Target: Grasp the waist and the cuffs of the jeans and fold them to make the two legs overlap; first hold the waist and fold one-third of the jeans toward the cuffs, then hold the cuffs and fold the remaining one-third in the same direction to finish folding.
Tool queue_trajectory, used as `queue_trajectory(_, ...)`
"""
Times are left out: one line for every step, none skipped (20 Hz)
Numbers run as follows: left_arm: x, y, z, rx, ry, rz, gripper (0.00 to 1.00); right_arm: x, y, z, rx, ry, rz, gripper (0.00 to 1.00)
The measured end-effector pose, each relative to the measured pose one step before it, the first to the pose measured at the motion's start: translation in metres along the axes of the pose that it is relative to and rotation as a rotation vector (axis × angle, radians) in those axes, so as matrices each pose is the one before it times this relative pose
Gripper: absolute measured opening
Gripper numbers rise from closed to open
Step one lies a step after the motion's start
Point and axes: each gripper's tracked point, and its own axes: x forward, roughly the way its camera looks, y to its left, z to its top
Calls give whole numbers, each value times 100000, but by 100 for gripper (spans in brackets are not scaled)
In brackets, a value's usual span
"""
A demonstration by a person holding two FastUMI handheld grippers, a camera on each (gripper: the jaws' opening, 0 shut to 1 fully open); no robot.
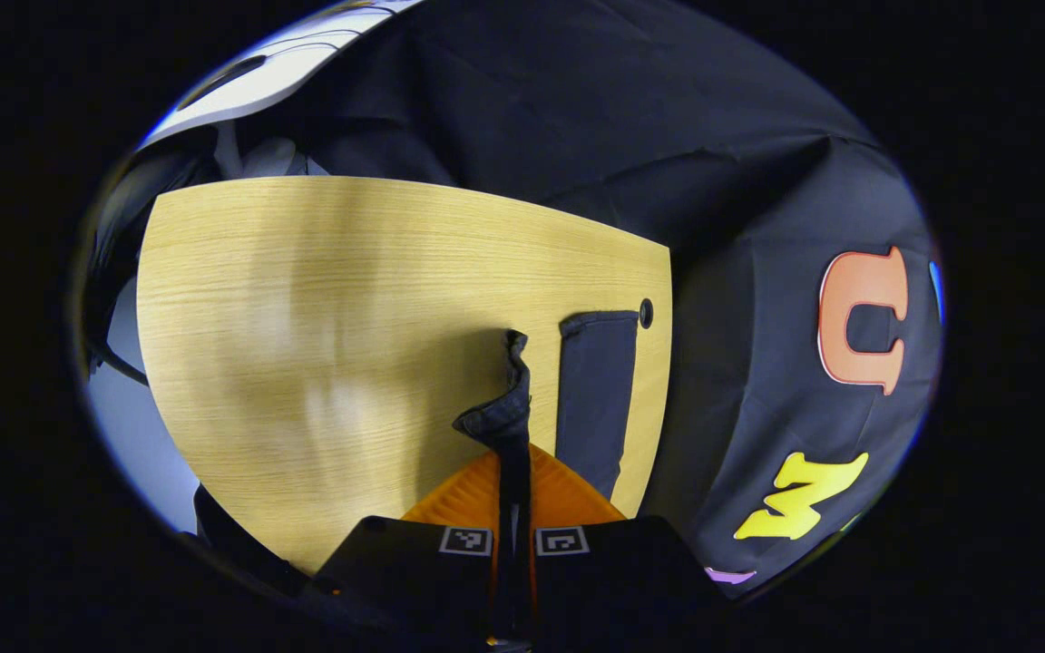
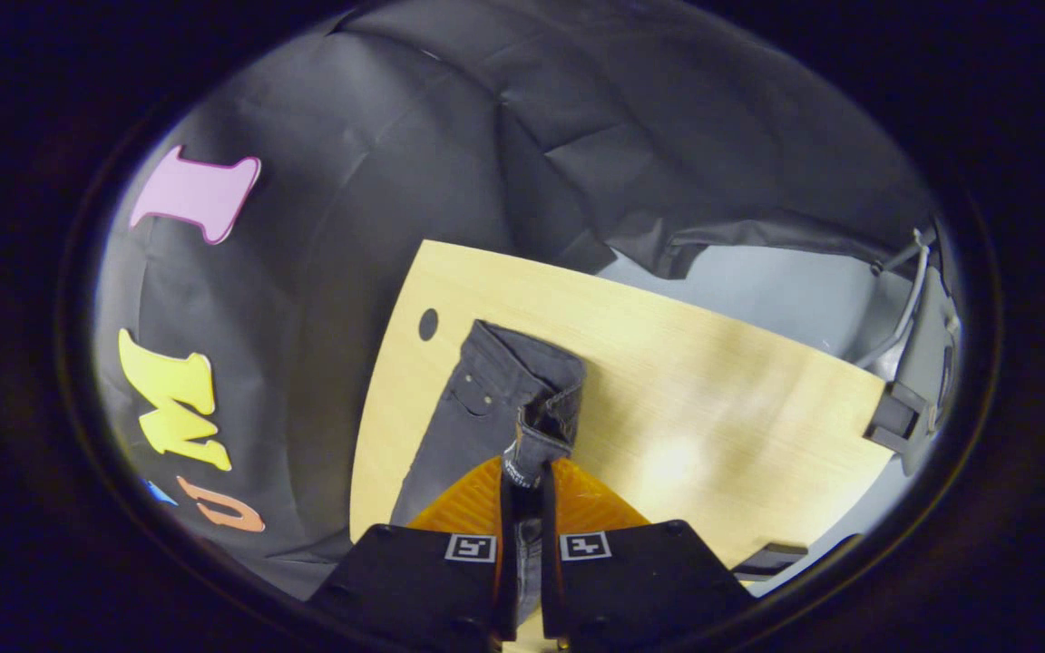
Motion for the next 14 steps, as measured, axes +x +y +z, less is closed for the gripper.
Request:
queue_trajectory(344,-1076,284,979,1108,-637,4,205,637,277,-2001,380,-232,11)
queue_trajectory(428,-1072,322,1224,1125,-1044,4,244,604,172,-1771,122,-279,11)
queue_trajectory(442,-993,139,1260,1077,-292,4,222,663,132,-862,328,-175,11)
queue_trajectory(538,-617,192,1420,871,321,4,196,781,21,672,1125,628,11)
queue_trajectory(624,-658,125,1401,1101,766,4,155,902,226,2572,1121,1165,11)
queue_trajectory(523,-644,292,1027,899,470,4,486,917,299,1827,848,844,15)
queue_trajectory(619,-841,303,1205,570,553,4,441,474,529,283,254,38,11)
queue_trajectory(728,-629,308,1329,708,902,4,459,390,500,-564,21,-459,11)
queue_trajectory(730,-677,290,1156,674,631,4,521,512,422,-703,311,-108,11)
queue_trajectory(598,-638,455,815,1012,772,4,578,759,235,-175,226,103,11)
queue_trajectory(718,-912,272,833,964,546,4,629,613,429,120,391,84,11)
queue_trajectory(843,-675,239,1381,849,613,4,714,410,48,499,403,-233,11)
queue_trajectory(903,-781,284,1156,1500,17,4,637,351,279,444,542,-204,11)
queue_trajectory(849,-735,358,249,1232,-19,4,539,385,301,429,774,-252,11)
